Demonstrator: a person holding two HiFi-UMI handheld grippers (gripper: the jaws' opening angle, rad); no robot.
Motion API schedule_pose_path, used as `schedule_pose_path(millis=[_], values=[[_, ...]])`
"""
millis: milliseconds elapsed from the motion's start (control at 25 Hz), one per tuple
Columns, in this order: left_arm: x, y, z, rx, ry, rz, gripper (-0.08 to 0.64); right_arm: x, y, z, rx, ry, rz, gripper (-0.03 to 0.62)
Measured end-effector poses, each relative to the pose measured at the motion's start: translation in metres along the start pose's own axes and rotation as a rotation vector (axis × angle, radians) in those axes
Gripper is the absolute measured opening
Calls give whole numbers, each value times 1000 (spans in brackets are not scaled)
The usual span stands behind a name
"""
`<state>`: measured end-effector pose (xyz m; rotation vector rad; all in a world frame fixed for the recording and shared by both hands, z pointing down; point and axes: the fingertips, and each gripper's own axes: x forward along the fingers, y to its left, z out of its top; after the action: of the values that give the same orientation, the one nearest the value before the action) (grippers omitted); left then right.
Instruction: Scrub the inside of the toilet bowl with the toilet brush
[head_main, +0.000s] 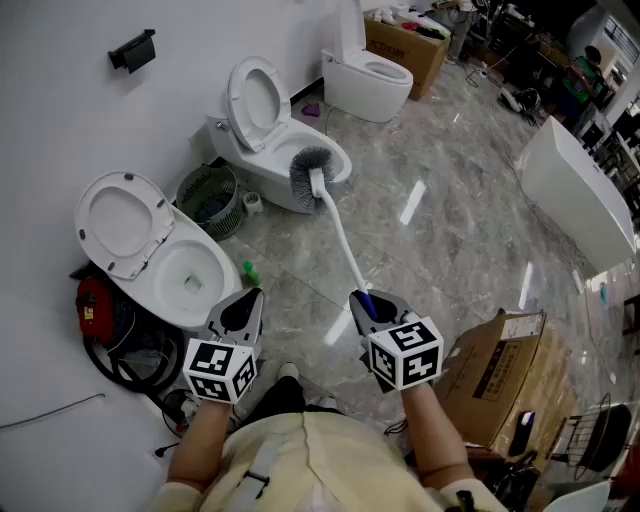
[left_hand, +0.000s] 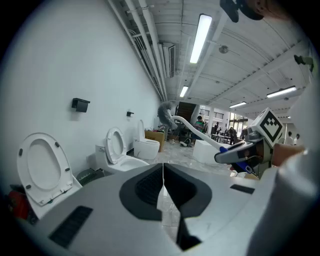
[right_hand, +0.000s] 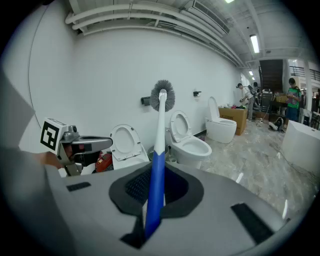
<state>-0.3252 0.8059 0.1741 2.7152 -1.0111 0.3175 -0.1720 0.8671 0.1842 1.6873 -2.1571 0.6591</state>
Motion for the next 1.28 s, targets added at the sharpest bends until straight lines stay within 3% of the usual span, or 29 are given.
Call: schedule_pose_path(millis=[560,920,1280], values=[[31,56,2,17,18,-13,15,59,1,17,36,43,4,34],[61,105,11,-47,5,-38,15,111,4,32,54,84,8,34],[145,136,16,-92,-7,-11,15,179,-60,48,82,145,26,34]])
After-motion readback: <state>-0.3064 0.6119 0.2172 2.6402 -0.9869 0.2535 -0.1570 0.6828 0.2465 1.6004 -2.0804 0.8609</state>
